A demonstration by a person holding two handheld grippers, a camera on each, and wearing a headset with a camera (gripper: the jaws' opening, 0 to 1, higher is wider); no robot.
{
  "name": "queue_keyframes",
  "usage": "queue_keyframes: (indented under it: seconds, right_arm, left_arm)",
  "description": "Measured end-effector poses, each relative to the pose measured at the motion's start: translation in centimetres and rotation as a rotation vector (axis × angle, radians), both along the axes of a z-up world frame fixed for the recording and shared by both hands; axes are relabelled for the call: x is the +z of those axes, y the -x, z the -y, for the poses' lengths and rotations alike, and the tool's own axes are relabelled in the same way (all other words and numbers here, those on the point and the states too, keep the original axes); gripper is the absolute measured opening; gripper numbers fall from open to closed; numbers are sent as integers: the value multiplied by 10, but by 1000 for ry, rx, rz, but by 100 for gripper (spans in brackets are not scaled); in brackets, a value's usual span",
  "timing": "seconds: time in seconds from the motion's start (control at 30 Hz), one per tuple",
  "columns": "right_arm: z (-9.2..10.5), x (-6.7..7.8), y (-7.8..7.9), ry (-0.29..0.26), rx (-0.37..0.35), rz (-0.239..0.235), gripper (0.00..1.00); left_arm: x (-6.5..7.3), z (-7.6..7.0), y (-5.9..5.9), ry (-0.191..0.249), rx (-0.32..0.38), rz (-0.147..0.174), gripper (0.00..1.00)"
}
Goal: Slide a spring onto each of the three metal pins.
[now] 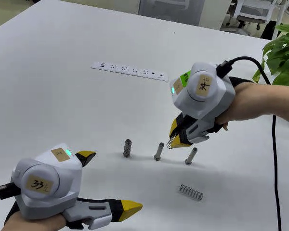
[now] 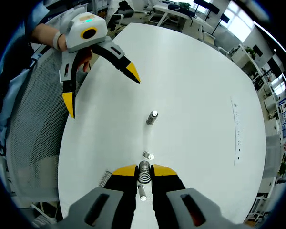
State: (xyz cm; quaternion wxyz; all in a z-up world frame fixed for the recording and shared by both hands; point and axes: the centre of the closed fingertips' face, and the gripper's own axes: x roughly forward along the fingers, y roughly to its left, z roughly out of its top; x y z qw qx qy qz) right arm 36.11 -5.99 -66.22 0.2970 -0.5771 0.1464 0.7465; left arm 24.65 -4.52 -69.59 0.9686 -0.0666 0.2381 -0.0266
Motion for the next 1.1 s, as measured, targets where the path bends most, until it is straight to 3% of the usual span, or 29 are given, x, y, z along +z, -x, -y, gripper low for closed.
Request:
queue_keyframes:
  seconds: [0.4,0.5,1.1]
  right_arm:
    - [-12,-3,-1,28,39,14,12]
    - [-11,-5,1,35,53,33,12]
    - [-13,-11,5,72,77,35,12]
  left_arm:
    - [2,2,-1,6,1,4,97]
    - [1,2,-1,8,0,3,97]
    - [2,2,-1,23,8,9,96]
